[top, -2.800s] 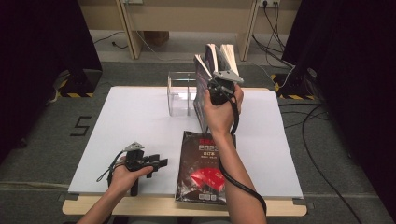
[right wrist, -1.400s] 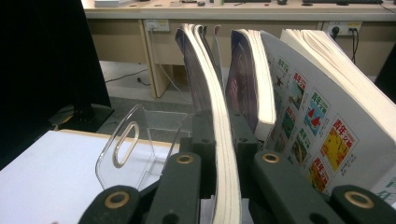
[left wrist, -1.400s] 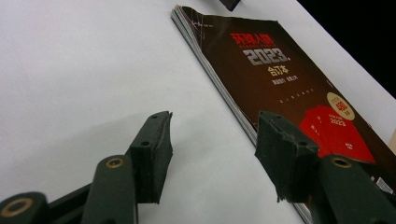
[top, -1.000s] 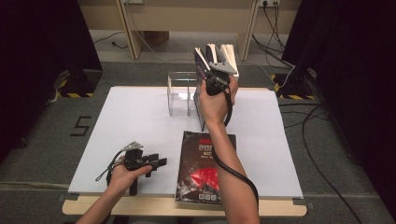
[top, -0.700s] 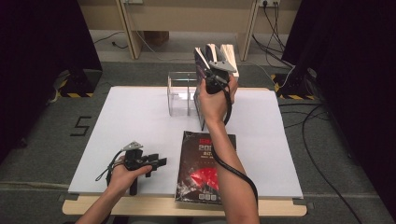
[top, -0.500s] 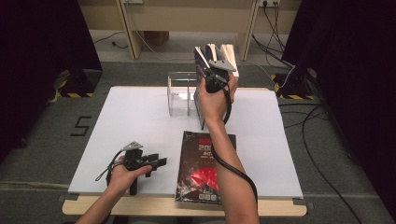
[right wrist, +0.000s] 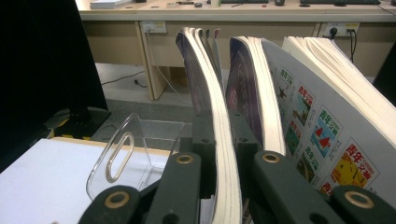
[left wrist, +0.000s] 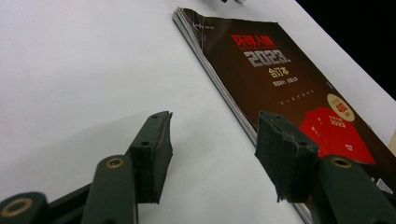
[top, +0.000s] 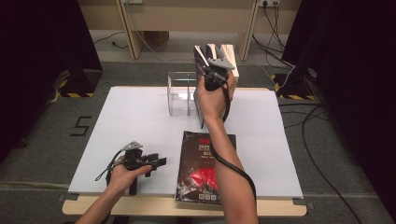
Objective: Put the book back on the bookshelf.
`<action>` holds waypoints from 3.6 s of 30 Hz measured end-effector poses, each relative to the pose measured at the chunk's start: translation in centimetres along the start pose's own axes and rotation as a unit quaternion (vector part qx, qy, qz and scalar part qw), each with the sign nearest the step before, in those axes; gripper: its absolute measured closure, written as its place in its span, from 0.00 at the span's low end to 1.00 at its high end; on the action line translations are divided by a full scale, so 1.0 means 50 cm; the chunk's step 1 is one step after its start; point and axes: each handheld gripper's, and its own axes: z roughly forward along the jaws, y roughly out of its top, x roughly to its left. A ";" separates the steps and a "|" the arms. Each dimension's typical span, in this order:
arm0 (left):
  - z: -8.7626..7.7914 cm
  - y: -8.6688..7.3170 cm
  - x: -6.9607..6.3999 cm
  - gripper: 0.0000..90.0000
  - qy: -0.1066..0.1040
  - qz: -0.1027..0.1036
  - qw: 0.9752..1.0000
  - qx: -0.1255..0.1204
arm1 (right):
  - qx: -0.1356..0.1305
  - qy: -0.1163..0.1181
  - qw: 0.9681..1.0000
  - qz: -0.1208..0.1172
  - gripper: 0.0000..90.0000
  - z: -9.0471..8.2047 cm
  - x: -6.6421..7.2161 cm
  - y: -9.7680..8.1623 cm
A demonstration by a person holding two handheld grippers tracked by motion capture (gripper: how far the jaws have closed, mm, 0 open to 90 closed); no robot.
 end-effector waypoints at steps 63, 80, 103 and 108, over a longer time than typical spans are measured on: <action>-0.002 0.002 0.004 0.50 0.001 -0.001 1.000 0.001 | -0.006 -0.021 1.000 0.001 0.94 0.055 0.010 0.015; -0.003 0.001 0.005 0.50 0.000 -0.002 1.000 0.001 | -0.012 -0.028 1.000 0.001 0.94 0.063 0.026 0.022; -0.002 0.000 0.007 0.50 0.000 -0.002 1.000 0.003 | -0.016 -0.032 0.999 -0.009 0.94 0.079 0.032 0.018; -0.002 0.000 0.007 0.50 -0.001 -0.002 1.000 0.003 | -0.017 -0.032 0.999 -0.009 0.94 0.079 0.040 0.016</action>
